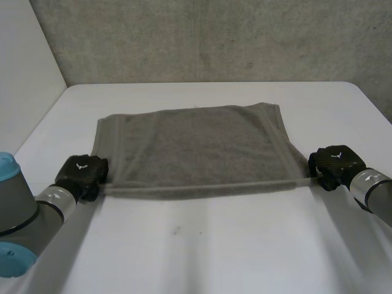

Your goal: Fold the towel.

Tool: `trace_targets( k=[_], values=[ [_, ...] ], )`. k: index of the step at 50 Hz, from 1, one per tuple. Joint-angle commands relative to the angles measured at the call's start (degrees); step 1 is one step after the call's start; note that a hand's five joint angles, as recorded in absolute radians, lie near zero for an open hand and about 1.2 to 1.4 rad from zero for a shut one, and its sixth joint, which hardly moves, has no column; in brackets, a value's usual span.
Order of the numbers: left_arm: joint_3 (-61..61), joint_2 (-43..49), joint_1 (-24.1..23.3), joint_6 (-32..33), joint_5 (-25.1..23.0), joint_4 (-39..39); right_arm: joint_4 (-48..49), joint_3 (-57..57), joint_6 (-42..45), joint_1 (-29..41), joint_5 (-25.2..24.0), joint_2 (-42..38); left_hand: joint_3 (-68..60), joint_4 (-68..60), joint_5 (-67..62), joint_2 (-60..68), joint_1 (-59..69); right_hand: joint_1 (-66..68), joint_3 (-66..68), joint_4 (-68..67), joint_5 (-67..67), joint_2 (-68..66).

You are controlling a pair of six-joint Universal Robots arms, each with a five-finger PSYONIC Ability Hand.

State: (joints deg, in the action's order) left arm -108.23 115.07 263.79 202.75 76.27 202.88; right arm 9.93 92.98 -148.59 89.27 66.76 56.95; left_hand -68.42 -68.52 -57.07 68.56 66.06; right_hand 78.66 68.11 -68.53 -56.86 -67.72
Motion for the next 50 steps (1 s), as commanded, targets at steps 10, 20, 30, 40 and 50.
trace_targets(
  k=[10,20,30,40,50],
  values=[
    [-4.43,-4.84,-0.64,0.10,2.48,-0.64,-7.82,-0.34,1.20,0.03,-0.66,4.66,-11.58,-11.48,-12.93,11.44,13.94,1.34,11.89,-11.47,-13.14,-12.28],
    [-9.45,-14.96,-0.64,0.02,2.56,-6.18,-25.57,-0.17,6.56,-0.59,-0.58,14.68,-11.58,-11.48,-12.93,11.44,13.94,1.34,11.89,-11.47,-13.14,-12.28],
    [-12.88,-28.21,-0.47,0.10,2.39,-20.92,-39.97,5.97,19.10,-3.48,-0.05,25.47,-11.58,-11.48,-12.93,11.44,13.94,1.34,11.89,-11.47,-13.14,-12.28],
    [-10.96,-30.61,0.58,0.10,1.95,-24.91,-40.00,4.68,23.44,-4.64,-0.93,27.52,-11.58,-11.48,-12.93,11.44,13.94,1.34,11.89,-11.47,-13.14,-12.28],
    [-2.78,-19.18,1.29,-0.42,2.04,-21.13,-29.44,0.01,15.70,-0.85,-0.93,19.16,-11.58,-11.48,-12.93,11.44,13.94,-8.52,2.03,-1.61,-3.28,-2.41]
  ],
)
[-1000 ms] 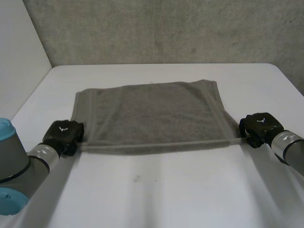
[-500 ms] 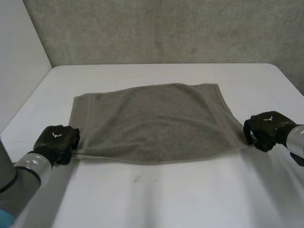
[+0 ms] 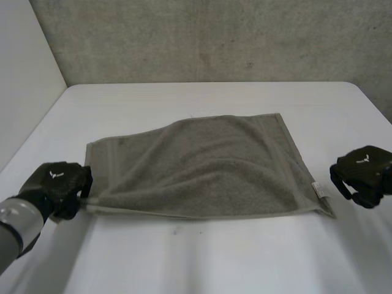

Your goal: Fold the towel.

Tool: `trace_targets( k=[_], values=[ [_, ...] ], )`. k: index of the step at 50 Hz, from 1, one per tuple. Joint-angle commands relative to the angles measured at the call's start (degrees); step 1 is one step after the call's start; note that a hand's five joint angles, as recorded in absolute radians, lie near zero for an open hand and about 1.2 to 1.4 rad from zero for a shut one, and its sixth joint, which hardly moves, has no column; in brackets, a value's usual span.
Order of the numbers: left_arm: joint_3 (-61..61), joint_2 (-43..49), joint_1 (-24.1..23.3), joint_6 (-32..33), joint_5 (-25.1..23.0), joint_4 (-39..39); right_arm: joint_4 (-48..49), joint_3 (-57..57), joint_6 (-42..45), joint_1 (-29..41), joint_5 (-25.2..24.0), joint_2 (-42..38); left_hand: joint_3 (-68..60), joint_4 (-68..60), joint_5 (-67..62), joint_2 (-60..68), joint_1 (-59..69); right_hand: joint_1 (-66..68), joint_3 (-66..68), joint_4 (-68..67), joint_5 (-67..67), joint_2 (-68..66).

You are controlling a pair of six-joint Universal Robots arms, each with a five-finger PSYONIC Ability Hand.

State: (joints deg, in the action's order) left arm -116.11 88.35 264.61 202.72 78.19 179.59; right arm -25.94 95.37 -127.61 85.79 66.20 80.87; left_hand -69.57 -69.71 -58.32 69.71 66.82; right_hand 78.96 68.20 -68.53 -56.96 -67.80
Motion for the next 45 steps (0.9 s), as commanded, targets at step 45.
trace_targets(
  k=[45],
  values=[
    [11.52,13.42,-1.38,-7.42,0.47,2.52,40.00,17.75,-19.61,2.54,-7.48,-10.02,-10.43,-10.29,-11.68,10.29,13.18,-38.43,-27.67,28.00,26.43,27.27]
  ],
)
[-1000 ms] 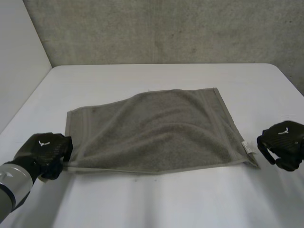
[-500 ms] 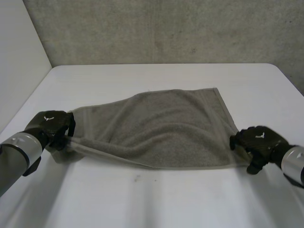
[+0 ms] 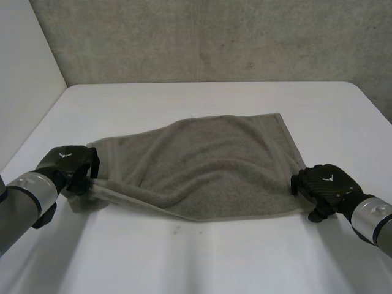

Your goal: Fold the towel.

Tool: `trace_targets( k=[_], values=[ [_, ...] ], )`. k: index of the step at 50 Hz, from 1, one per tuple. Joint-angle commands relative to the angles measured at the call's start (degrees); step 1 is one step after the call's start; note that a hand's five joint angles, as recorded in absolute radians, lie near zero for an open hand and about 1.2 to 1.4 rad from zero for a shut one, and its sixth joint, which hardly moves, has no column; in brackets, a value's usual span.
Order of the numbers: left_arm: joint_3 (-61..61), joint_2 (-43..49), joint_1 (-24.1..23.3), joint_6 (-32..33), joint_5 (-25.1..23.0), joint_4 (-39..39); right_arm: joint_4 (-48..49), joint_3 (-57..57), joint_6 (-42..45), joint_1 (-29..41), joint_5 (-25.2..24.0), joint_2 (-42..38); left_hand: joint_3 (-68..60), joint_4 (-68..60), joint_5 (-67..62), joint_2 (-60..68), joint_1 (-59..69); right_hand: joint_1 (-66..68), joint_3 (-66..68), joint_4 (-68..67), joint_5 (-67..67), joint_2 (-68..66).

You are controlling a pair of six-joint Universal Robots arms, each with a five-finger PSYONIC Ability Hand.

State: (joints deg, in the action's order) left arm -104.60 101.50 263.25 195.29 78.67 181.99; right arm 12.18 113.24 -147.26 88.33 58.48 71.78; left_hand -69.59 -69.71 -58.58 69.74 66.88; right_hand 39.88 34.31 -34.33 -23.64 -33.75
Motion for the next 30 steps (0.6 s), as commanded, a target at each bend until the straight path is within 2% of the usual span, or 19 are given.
trace_targets(
  k=[1,14,16,19,21,30],
  values=[
    [0.01,0.37,-0.02,0.00,-0.01,0.21,1.88,-0.12,0.04,0.00,0.23,-0.94,-10.41,-10.29,-11.42,10.26,13.12,0.65,6.22,-6.20,-6.89,-6.78],
    [-0.17,1.16,-0.02,0.00,-0.01,0.21,3.90,-3.20,0.22,0.61,0.85,-5.86,-10.41,-10.29,-11.42,10.26,13.12,6.04,11.61,-11.58,-12.28,-12.16],
    [-0.17,1.16,-0.02,0.00,-0.01,0.21,3.90,-4.42,0.13,0.61,1.90,-7.00,-10.41,-10.29,-11.42,10.26,13.12,14.23,19.80,-19.77,-20.47,-20.36],
    [-0.17,1.16,-0.02,0.00,-0.01,0.21,3.90,-5.04,0.04,0.61,2.61,-7.44,-10.41,-10.29,-11.42,10.26,13.12,19.66,25.23,-25.20,-25.90,-25.79],
    [-0.17,1.16,0.07,0.00,0.08,0.21,4.34,-6.53,-0.83,0.79,4.36,-7.80,-10.41,-10.29,-11.42,10.26,13.12,40.03,45.60,-45.57,-46.27,-46.15],
    [-0.69,0.63,0.16,0.00,0.35,-0.41,5.57,-8.56,-5.76,0.52,8.58,-4.89,-10.41,-10.29,-11.42,10.26,13.12,40.12,45.69,-45.67,-46.36,-46.25]
  ],
)
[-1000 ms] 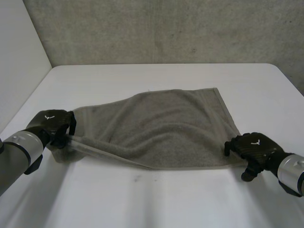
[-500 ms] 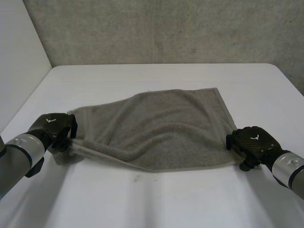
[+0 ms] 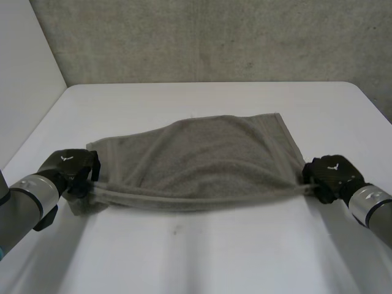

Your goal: Fold the towel.

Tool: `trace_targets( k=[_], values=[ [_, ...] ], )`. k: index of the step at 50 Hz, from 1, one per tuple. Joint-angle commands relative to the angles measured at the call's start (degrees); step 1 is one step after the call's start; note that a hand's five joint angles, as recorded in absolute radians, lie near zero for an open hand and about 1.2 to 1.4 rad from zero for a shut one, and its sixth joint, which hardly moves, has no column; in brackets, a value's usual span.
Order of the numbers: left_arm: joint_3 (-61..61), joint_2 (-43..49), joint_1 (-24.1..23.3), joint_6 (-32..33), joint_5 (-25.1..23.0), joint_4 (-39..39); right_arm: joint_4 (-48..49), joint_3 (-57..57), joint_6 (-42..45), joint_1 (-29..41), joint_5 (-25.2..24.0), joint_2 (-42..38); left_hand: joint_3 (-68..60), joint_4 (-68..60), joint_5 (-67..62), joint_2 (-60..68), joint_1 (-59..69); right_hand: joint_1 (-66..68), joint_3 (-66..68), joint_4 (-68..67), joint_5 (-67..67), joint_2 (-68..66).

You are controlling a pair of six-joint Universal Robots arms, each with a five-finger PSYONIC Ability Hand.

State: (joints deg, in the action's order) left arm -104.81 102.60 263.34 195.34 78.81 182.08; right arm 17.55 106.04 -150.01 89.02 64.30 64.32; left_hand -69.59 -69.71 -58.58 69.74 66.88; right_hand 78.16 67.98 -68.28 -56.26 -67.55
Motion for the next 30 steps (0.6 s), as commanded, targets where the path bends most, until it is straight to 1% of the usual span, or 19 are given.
trace_targets(
  k=[1,2,3,5,6,7,8,10,11,13,14,15,16,18,19,21,25,29,30],
  values=[
    [-1.27,-0.99,-0.02,-0.04,0.20,-0.50,-0.58,-1.36,-3.01,-0.25,2.67,4.39,-10.41,-10.29,-11.42,10.26,13.12,1.84,12.02,-11.72,-13.74,-12.45],
    [-2.06,-1.26,-0.19,0.04,0.12,-0.59,-2.41,-1.19,-2.49,-0.25,2.67,6.50,-10.41,-10.29,-11.42,10.26,13.12,1.84,12.02,-11.72,-13.74,-12.45],
    [-2.07,-1.26,-0.20,0.05,0.12,-0.59,-2.43,-1.19,-2.48,-0.25,2.67,6.52,-10.41,-10.29,-11.42,10.26,13.12,1.84,12.02,-11.72,-13.74,-12.45],
    [-3.12,-1.70,-0.20,0.13,0.12,-0.85,-9.77,-1.80,-1.35,-0.42,2.15,10.02,-10.41,-10.29,-11.42,10.26,13.12,1.84,12.02,-11.72,-13.74,-12.45],
    [-4.17,-2.83,-0.20,0.31,0.03,-1.29,-9.82,-1.80,-1.34,-0.43,2.15,10.04,-10.41,-10.29,-11.42,10.26,13.12,1.84,12.02,-11.72,-13.74,-12.45],
    [-5.31,-4.41,-0.28,0.31,0.03,-2.16,-14.08,-2.15,-0.04,-0.69,1.80,11.34,-10.41,-10.29,-11.42,10.26,13.12,1.84,12.02,-11.72,-13.74,-12.45],
    [-5.32,-4.42,-0.28,0.31,0.03,-2.17,-14.12,-2.15,-0.02,-0.69,1.79,11.36,-10.41,-10.29,-11.42,10.26,13.12,1.84,12.02,-11.72,-13.74,-12.45],
    [-7.59,-7.40,-0.28,0.48,0.03,-4.44,-23.31,-3.64,4.44,-0.69,1.44,13.72,-10.41,-10.29,-11.42,10.26,13.12,1.84,12.02,-11.72,-13.74,-12.45],
    [-7.61,-7.41,-0.28,0.49,0.03,-4.45,-23.35,-3.65,4.46,-0.69,1.44,13.73,-10.41,-10.29,-11.42,10.26,13.12,1.84,12.02,-11.72,-13.74,-12.45],
    [-8.75,-8.99,-0.28,0.57,0.03,-5.95,-31.22,-4.17,10.32,-0.86,1.62,16.88,-10.41,-10.29,-11.42,10.26,13.12,1.84,12.02,-11.72,-13.74,-12.45],
    [-9.79,-10.82,-0.20,0.66,0.03,-7.60,-31.26,-4.17,10.35,-0.86,1.62,16.89,-10.41,-10.29,-11.42,10.26,13.12,1.84,12.02,-11.72,-13.74,-12.45],
    [-10.93,-12.75,0.24,0.75,0.03,-9.27,-34.65,-4.35,13.66,-1.13,2.23,18.29,-10.41,-10.29,-11.42,10.26,13.12,1.84,12.02,-11.72,-13.74,-12.45],
    [-10.95,-12.77,0.24,0.75,0.03,-9.29,-34.69,-4.35,13.69,-1.13,2.23,18.30,-10.41,-10.29,-11.42,10.26,13.12,1.84,12.02,-11.72,-13.74,-12.45],
    [-12.61,-16.27,0.68,0.92,-0.06,-11.74,-40.99,-4.17,20.68,-2.53,2.93,20.57,-10.41,-10.29,-11.42,10.26,13.12,1.84,12.02,-11.72,-13.74,-12.45],
    [-12.61,-16.29,0.68,0.92,-0.06,-11.75,-41.02,-4.17,20.72,-2.53,2.94,20.58,-10.41,-10.29,-11.42,10.26,13.12,1.84,12.02,-11.72,-13.74,-12.45],
    [-13.05,-17.52,0.77,0.92,-0.06,-12.28,-44.96,-4.44,24.83,-3.50,2.59,22.60,-10.41,-10.29,-11.42,10.26,13.12,1.84,12.02,-11.72,-13.74,-12.45],
    [-13.41,-18.66,0.95,0.92,-0.24,-12.36,-44.89,-5.75,24.33,-3.33,2.06,22.96,-10.41,-10.29,-11.42,10.26,13.12,1.84,12.02,-11.72,-13.74,-12.45],
    [-12.35,-17.70,1.21,0.92,-0.50,-11.75,-41.37,-7.78,20.37,-2.71,1.97,21.99,-10.41,-10.29,-11.42,10.26,13.12,1.84,12.02,-11.72,-13.74,-12.45],
    [-11.22,-16.83,1.38,0.84,-0.59,-11.23,-38.93,-9.08,18.63,-2.28,2.32,20.77,-10.41,-10.29,-11.42,10.26,13.12,1.84,12.02,-11.72,-13.74,-12.45]
  ],
)
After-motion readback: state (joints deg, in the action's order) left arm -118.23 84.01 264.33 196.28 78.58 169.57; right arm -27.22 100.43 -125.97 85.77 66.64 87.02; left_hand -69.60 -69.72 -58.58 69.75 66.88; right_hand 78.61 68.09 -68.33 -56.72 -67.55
